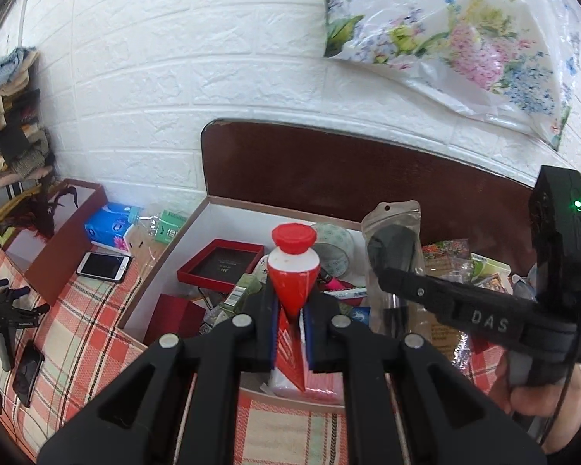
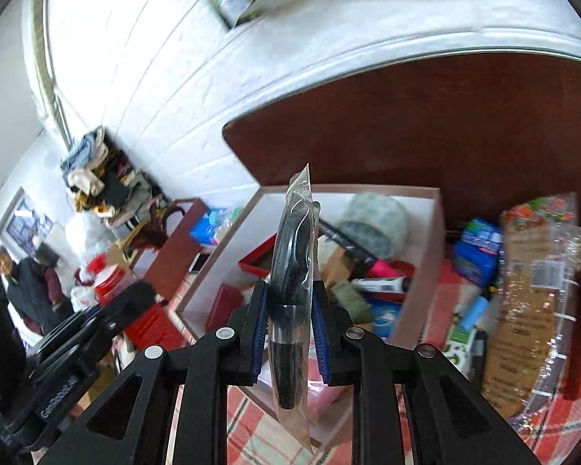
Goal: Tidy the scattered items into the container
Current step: 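Lower the bottle and bagged brush into the tan box and open both grippers, then move the right gripper to the blue fly swatter and grasp its rim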
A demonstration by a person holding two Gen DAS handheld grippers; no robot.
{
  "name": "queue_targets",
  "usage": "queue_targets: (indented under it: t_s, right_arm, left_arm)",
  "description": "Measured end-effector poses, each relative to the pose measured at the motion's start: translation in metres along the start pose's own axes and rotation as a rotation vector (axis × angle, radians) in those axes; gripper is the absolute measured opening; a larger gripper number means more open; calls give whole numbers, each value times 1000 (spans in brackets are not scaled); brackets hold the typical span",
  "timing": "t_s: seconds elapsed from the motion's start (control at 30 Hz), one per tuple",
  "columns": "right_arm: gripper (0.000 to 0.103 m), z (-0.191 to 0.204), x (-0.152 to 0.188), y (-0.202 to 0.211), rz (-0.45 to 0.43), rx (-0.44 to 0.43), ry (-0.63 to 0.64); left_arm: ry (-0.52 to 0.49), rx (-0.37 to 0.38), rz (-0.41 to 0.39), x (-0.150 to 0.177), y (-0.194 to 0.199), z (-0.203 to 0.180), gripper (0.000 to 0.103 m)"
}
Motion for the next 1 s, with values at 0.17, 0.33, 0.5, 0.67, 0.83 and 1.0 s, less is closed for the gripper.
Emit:
queue_targets:
  t_s: [0.17, 0.33, 0.5, 0.67, 0.83, 1.0]
  right_arm:
    - [23, 7, 6, -27, 38, 25, 36]
    - [23, -1, 9, -46, 69, 45, 31]
    - [42, -12, 11, -52, 81, 180, 74]
    - [68, -15, 3, -34, 18, 247, 91]
    - [82, -7, -2, 3, -61, 302, 146]
    - [83, -2, -1, 47, -110, 291, 138]
  left_arm:
    - [24, 16, 36, 6, -33, 10, 10]
    - [34, 29, 62, 14, -57, 9, 10]
    - [17, -75, 40, 13, -60, 19, 68]
    - [49, -128, -14, 5, -35, 34, 87]
    - [15, -154, -59, -2, -1, 25, 92]
    - [-10, -144, -91, -3, 33, 3, 95]
Point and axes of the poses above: each gripper's, at about its wrist camera, not at the fingertips, and y roughly against the way its jaws point, z to its left, x to its underside, the point moved 10 cm from there along -y, roughly the way its jaws point, and after that the axes turned 4 degrees about -y, right-handed, at the moved point
